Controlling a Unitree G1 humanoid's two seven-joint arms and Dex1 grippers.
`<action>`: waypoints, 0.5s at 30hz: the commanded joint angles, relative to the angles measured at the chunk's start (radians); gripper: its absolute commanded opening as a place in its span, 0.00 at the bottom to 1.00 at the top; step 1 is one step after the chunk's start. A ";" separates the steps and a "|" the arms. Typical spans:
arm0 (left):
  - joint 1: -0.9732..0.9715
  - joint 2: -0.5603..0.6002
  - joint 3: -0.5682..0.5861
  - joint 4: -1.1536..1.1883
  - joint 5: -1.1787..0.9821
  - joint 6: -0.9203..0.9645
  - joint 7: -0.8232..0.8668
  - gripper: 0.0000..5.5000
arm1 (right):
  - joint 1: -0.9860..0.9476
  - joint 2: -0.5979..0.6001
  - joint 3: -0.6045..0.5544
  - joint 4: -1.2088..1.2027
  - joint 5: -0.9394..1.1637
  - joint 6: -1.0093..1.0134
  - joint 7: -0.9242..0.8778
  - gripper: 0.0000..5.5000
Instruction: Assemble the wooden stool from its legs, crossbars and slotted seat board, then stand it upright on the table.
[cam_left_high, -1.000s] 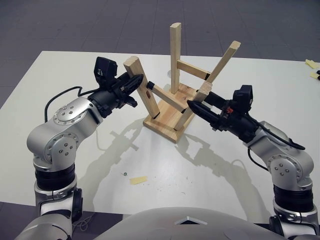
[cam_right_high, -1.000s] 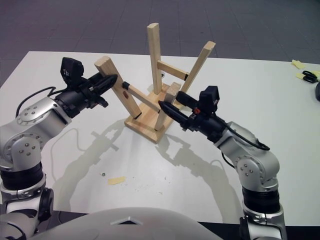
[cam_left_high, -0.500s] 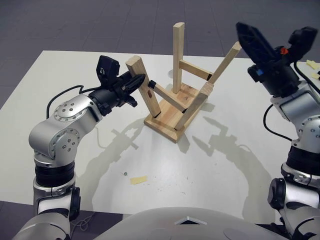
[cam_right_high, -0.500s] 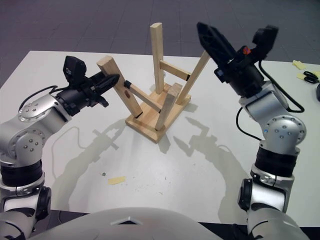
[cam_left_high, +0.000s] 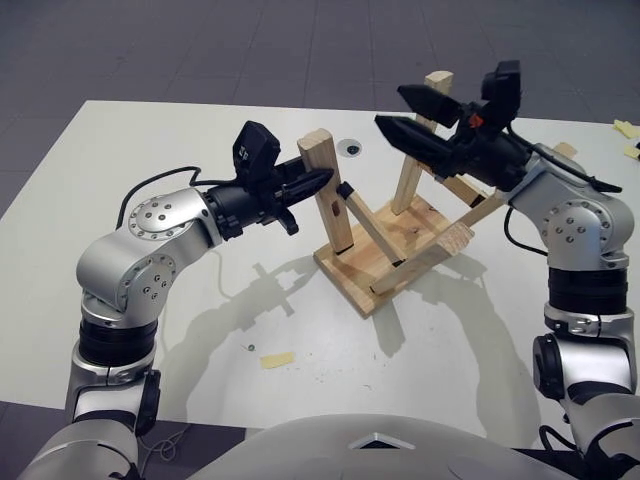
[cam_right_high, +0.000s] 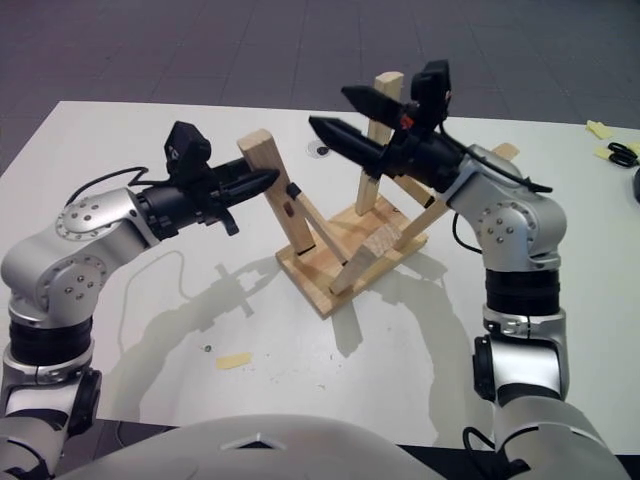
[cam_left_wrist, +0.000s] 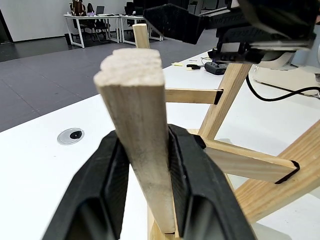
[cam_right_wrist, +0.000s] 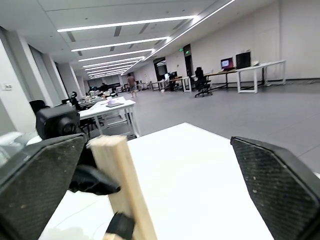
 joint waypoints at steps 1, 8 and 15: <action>0.010 -0.003 -0.025 0.003 0.025 0.018 0.001 0.18 | 0.075 0.023 0.061 -0.008 -0.085 -0.002 0.012 0.98; 0.006 -0.016 -0.027 0.024 0.050 0.011 0.021 0.19 | 0.170 0.033 0.157 0.008 -0.260 -0.060 0.028 0.98; 0.018 -0.046 -0.026 0.039 0.069 0.015 0.060 0.19 | 0.231 0.065 0.170 -0.055 -0.279 -0.068 -0.006 0.98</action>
